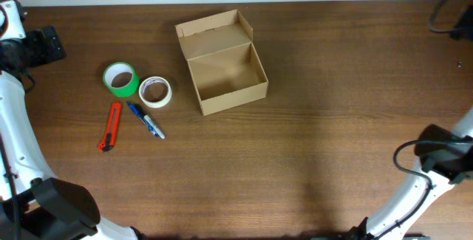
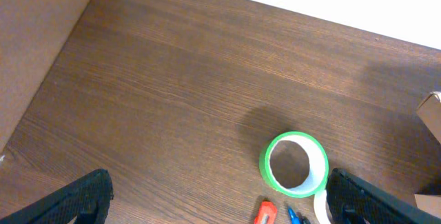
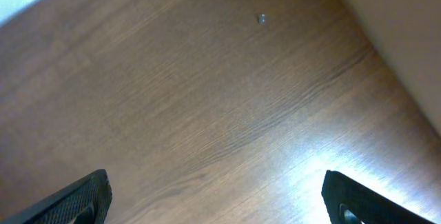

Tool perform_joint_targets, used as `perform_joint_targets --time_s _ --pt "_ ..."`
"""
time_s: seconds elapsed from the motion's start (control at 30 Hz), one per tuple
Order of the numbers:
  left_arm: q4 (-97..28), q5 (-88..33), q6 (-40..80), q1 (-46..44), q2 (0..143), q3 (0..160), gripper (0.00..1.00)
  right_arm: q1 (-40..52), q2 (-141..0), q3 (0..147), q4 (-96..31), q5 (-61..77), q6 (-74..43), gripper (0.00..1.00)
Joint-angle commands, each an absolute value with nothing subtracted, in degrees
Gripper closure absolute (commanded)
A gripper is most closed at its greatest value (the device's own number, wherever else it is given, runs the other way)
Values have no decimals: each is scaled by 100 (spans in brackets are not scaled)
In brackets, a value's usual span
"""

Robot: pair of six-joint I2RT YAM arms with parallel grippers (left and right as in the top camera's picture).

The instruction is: Pack container

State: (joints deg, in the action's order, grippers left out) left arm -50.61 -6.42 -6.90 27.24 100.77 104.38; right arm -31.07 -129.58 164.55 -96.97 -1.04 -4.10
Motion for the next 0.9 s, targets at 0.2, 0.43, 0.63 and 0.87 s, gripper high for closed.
perform_joint_targets --time_s 0.2,0.43,0.63,0.87 --pt "-5256 -1649 -569 2753 10055 10519 1 -3188 -12899 16479 -9732 690 -519 1" --pt "-5511 -2703 -569 2755 10055 10521 23 -3190 -12899 16479 -9730 690 -519 1" --pt "-5924 -1975 -128 2582 10064 10521 33 -3190 -12899 16479 -9730 690 -519 1" --pt "-6571 -923 -445 1745 10197 10580 32 -3190 -12899 16479 -9730 690 -519 1"
